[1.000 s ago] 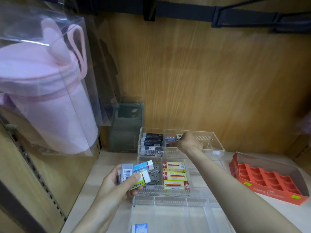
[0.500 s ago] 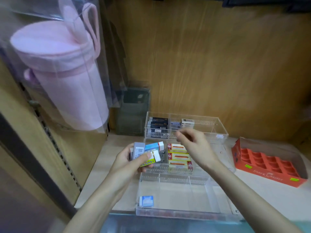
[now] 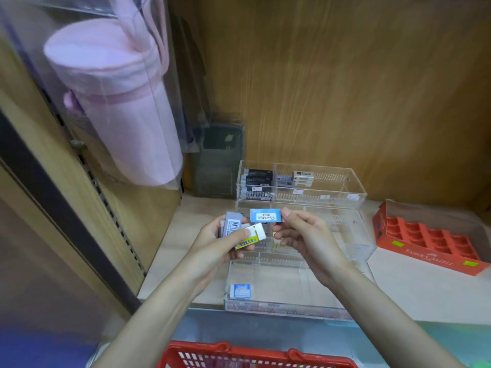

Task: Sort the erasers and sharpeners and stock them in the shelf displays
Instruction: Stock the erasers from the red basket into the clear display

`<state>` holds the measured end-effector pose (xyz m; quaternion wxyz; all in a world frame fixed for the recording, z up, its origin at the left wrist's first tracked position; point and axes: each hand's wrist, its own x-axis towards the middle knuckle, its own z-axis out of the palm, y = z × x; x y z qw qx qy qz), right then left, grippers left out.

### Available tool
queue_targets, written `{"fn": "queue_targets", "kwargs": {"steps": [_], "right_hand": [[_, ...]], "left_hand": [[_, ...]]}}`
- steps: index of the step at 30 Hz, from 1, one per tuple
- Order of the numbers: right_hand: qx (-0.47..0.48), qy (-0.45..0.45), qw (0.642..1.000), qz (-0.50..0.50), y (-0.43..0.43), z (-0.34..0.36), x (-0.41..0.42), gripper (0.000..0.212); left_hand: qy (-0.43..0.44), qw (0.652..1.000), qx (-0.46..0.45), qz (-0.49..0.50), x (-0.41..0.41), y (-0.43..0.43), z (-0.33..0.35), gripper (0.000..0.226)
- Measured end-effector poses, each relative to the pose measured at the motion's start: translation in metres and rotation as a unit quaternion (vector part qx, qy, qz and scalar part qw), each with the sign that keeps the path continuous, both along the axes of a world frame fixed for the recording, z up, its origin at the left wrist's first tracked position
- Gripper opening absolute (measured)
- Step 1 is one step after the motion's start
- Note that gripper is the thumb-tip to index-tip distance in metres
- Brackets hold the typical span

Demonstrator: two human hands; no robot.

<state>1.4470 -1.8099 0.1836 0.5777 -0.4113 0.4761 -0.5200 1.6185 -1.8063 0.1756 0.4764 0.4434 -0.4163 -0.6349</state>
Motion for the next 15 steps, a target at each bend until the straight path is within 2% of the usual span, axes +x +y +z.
{"fn": "queue_targets", "kwargs": {"steps": [8,12,15], "right_hand": [[0.005,-0.010,1.000,-0.027,0.013,-0.011,-0.015,0.014],[0.028,-0.025,0.996,-0.076,0.017,-0.022,-0.033,0.003],[0.042,-0.026,0.988,-0.147,0.015,-0.027,-0.060,0.014]], "left_hand": [[-0.017,0.999,0.018,0.042,0.006,0.001,-0.010,0.013],[-0.022,1.000,0.006,0.005,0.005,0.002,-0.013,0.013],[-0.019,1.000,0.011,-0.008,-0.011,0.000,-0.016,0.017]]}}
